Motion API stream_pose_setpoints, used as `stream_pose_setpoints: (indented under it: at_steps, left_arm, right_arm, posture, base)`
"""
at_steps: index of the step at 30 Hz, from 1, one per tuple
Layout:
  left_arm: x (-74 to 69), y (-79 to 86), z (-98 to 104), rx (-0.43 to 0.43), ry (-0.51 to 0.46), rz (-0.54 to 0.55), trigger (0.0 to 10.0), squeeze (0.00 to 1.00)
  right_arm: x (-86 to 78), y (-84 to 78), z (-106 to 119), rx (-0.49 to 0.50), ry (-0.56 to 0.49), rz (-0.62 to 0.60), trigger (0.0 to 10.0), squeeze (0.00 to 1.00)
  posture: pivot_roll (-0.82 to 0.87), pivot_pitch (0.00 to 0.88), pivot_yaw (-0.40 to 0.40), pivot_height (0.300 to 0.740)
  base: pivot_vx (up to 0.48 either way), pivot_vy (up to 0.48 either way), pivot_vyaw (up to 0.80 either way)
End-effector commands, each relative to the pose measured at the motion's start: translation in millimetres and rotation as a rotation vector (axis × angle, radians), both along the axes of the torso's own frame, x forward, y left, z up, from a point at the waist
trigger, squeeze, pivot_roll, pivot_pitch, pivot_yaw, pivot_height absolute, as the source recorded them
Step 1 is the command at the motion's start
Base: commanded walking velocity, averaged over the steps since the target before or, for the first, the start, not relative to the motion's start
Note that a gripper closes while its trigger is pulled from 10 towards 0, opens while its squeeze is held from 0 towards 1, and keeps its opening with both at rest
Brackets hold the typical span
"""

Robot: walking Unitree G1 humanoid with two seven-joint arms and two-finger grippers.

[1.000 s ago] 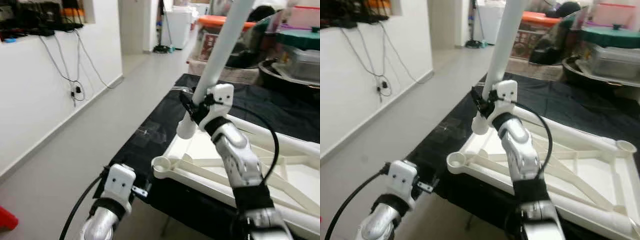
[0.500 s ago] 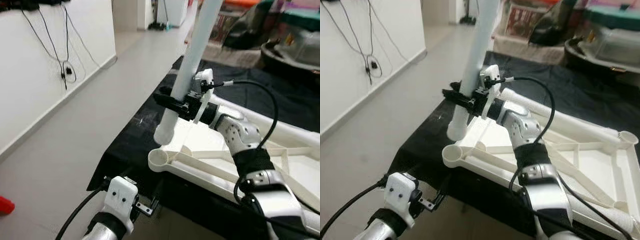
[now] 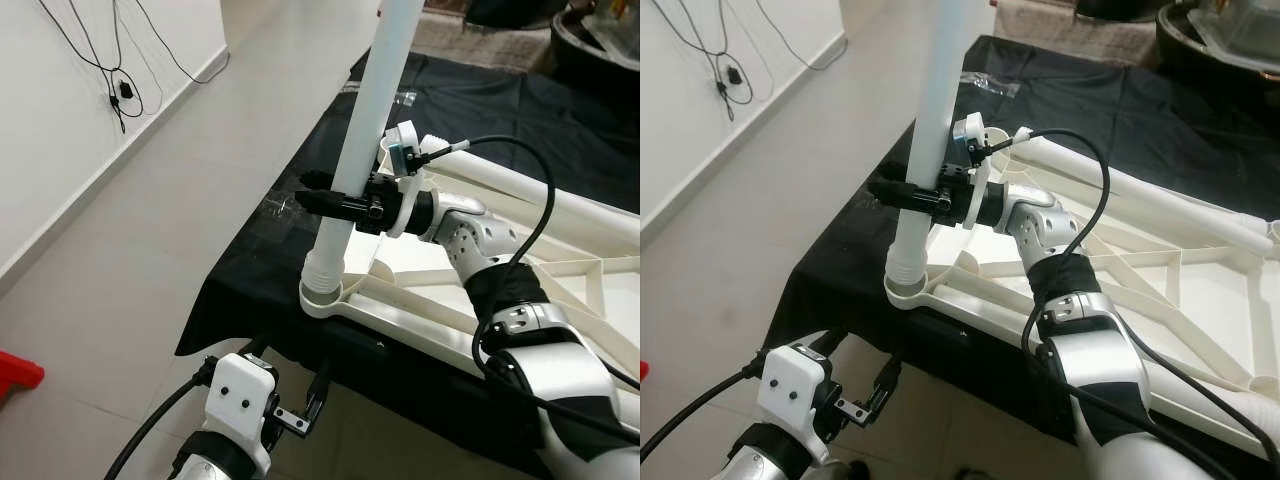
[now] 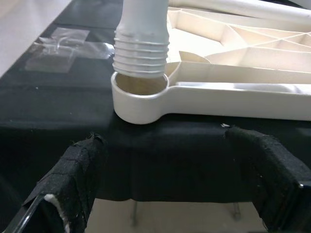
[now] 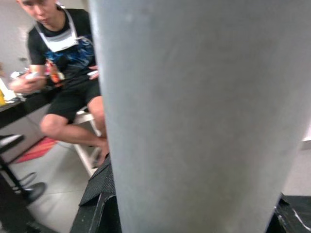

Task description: Building children table

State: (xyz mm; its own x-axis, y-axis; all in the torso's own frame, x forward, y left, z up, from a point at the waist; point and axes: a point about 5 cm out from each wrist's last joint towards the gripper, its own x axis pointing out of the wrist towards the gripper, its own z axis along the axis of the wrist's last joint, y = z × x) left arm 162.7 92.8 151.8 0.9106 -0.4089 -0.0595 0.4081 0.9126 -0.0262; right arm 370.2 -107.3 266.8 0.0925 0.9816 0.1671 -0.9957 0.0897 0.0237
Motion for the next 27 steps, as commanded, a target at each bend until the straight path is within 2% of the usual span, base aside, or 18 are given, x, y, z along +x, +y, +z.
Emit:
stream_pose_setpoints:
  at_steps: [1, 9, 12, 16, 18, 25, 27]
  left_arm:
    - [-4.4, -0.4, -1, 0.000, 0.027, -0.010, 10.0, 0.00]
    - [-4.8, -1.0, -1, 0.001, 0.036, -0.012, 10.0, 0.00]
    - [-4.9, -1.2, -1, 0.001, 0.037, -0.012, 10.0, 0.00]
    - [-4.7, -1.5, -1, 0.002, 0.038, -0.013, 10.0, 0.00]
    - [-4.7, -1.5, -1, 0.002, 0.038, -0.013, 10.0, 0.00]
    - [-3.6, -1.5, -1, 0.005, 0.042, -0.013, 10.0, 0.00]
    - [-2.8, -2.0, -1, 0.009, 0.043, -0.013, 10.0, 0.00]
  right_arm:
    - [-0.8, 0.6, -3, -0.011, -0.004, 0.035, 10.0, 0.00]
    - [-1.6, 2.7, -3, 0.002, -0.007, 0.069, 10.0, 0.00]
    - [-1.5, 3.8, -4, -0.021, -0.027, 0.065, 10.0, 0.00]
    - [-3.4, 7.7, -7, -0.104, -0.095, 0.068, 10.0, 0.00]
    - [-3.4, 7.7, -7, -0.104, -0.095, 0.068, 10.0, 0.00]
    - [-10.1, 13.1, -6, -0.156, -0.154, 0.130, 10.0, 0.00]
    - [-15.8, 17.0, -8, -0.201, -0.185, 0.174, 10.0, 0.00]
  posture:
    - [0.12, 0.284, -0.083, 0.740]
    - [0.12, 0.289, -0.080, 0.740]
    - [0.12, 0.288, -0.081, 0.740]
    - [0.12, 0.285, -0.081, 0.740]
    - [0.12, 0.285, -0.081, 0.740]
    - [0.11, 0.281, -0.079, 0.740]
    - [0.11, 0.274, -0.081, 0.740]
  base:
    - [0.000, 0.000, 0.00]
    - [0.000, 0.000, 0.00]
    - [0.000, 0.000, 0.00]
    - [0.000, 0.000, 0.00]
    - [0.000, 0.000, 0.00]
    - [0.000, 0.000, 0.00]
    - [0.000, 0.000, 0.00]
